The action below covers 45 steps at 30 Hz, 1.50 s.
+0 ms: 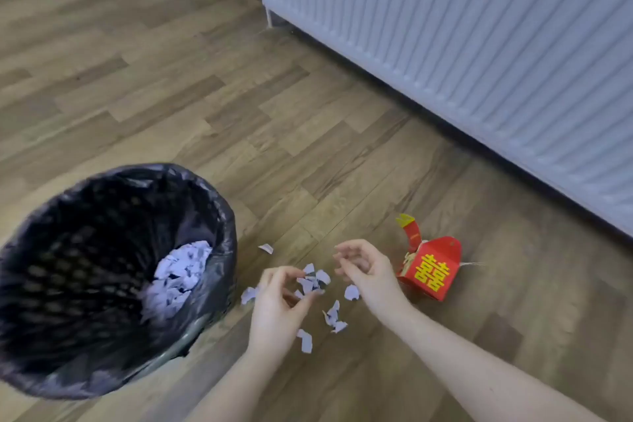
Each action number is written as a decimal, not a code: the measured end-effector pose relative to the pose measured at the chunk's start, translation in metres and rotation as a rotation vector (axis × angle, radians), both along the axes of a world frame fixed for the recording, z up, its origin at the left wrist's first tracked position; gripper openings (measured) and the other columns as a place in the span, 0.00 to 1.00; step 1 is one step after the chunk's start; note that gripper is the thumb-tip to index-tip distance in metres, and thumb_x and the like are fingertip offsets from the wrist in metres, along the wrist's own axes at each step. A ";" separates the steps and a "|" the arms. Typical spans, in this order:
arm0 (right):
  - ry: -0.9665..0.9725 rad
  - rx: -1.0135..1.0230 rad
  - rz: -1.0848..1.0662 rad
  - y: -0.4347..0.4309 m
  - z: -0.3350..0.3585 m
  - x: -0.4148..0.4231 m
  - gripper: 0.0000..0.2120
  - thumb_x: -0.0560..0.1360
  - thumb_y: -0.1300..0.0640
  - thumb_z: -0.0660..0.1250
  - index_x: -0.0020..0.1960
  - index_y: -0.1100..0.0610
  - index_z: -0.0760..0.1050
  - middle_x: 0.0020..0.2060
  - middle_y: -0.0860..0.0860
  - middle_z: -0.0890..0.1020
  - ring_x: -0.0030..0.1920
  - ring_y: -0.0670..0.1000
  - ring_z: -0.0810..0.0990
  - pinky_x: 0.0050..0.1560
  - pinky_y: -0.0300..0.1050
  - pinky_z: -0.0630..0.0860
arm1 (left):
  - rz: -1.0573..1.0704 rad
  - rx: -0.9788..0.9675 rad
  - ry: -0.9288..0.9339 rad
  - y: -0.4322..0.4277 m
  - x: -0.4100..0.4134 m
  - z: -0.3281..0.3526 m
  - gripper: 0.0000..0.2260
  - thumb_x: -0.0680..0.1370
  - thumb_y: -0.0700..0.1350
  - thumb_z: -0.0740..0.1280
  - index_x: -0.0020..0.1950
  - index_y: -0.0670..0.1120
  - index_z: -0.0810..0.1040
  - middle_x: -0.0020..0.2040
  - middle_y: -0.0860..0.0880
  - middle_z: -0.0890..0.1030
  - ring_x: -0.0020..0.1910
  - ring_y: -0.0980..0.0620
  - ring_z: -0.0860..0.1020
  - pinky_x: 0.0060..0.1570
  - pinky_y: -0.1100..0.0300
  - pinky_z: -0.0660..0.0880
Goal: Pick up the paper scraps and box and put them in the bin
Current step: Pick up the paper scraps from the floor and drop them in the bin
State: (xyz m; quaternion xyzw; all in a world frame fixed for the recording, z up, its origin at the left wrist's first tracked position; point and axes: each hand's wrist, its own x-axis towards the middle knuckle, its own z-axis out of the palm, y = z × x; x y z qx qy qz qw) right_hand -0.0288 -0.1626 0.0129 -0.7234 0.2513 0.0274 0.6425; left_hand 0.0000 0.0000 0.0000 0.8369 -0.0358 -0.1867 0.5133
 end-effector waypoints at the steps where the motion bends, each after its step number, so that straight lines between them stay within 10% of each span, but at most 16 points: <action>1: 0.018 -0.058 0.035 -0.004 -0.019 0.002 0.12 0.74 0.64 0.63 0.45 0.47 0.77 0.46 0.51 0.82 0.45 0.50 0.82 0.50 0.43 0.79 | -0.023 0.060 -0.020 -0.001 0.004 -0.019 0.12 0.69 0.45 0.74 0.46 0.55 0.73 0.52 0.54 0.72 0.39 0.58 0.77 0.41 0.63 0.77; 4: 0.120 -0.248 0.140 -0.018 -0.077 0.006 0.11 0.74 0.65 0.62 0.47 0.50 0.77 0.47 0.48 0.81 0.44 0.45 0.79 0.42 0.30 0.74 | -0.186 0.303 -0.078 -0.001 0.019 -0.087 0.18 0.68 0.49 0.74 0.55 0.53 0.73 0.55 0.54 0.68 0.52 0.53 0.74 0.52 0.57 0.75; 11: 0.198 -0.565 0.499 -0.010 -0.147 0.034 0.23 0.66 0.50 0.73 0.59 0.49 0.71 0.53 0.45 0.71 0.54 0.47 0.71 0.53 0.45 0.73 | -0.589 0.449 -0.170 -0.008 0.038 -0.154 0.30 0.67 0.48 0.73 0.68 0.52 0.68 0.70 0.53 0.67 0.69 0.50 0.63 0.68 0.53 0.64; 24: 0.160 -0.736 0.632 0.009 -0.176 0.033 0.06 0.74 0.62 0.62 0.49 0.57 0.75 0.43 0.48 0.69 0.44 0.52 0.73 0.46 0.49 0.74 | -0.236 0.309 -0.204 -0.001 0.020 -0.175 0.09 0.76 0.36 0.63 0.51 0.44 0.80 0.46 0.50 0.76 0.47 0.51 0.76 0.46 0.62 0.73; 35: 0.013 0.003 0.033 0.004 -0.071 0.025 0.06 0.72 0.65 0.68 0.39 0.55 0.79 0.32 0.52 0.80 0.24 0.45 0.79 0.33 0.38 0.77 | 0.221 -0.017 -0.090 -0.006 0.001 -0.038 0.07 0.74 0.39 0.67 0.42 0.53 0.79 0.43 0.53 0.80 0.42 0.60 0.76 0.41 0.75 0.69; 45: -0.481 0.294 0.154 0.086 0.124 0.110 0.06 0.72 0.68 0.67 0.40 0.60 0.80 0.32 0.54 0.80 0.30 0.42 0.79 0.30 0.35 0.78 | 0.323 -0.299 -0.297 0.066 0.057 0.168 0.03 0.71 0.38 0.71 0.42 0.46 0.82 0.33 0.51 0.82 0.34 0.56 0.78 0.39 0.65 0.76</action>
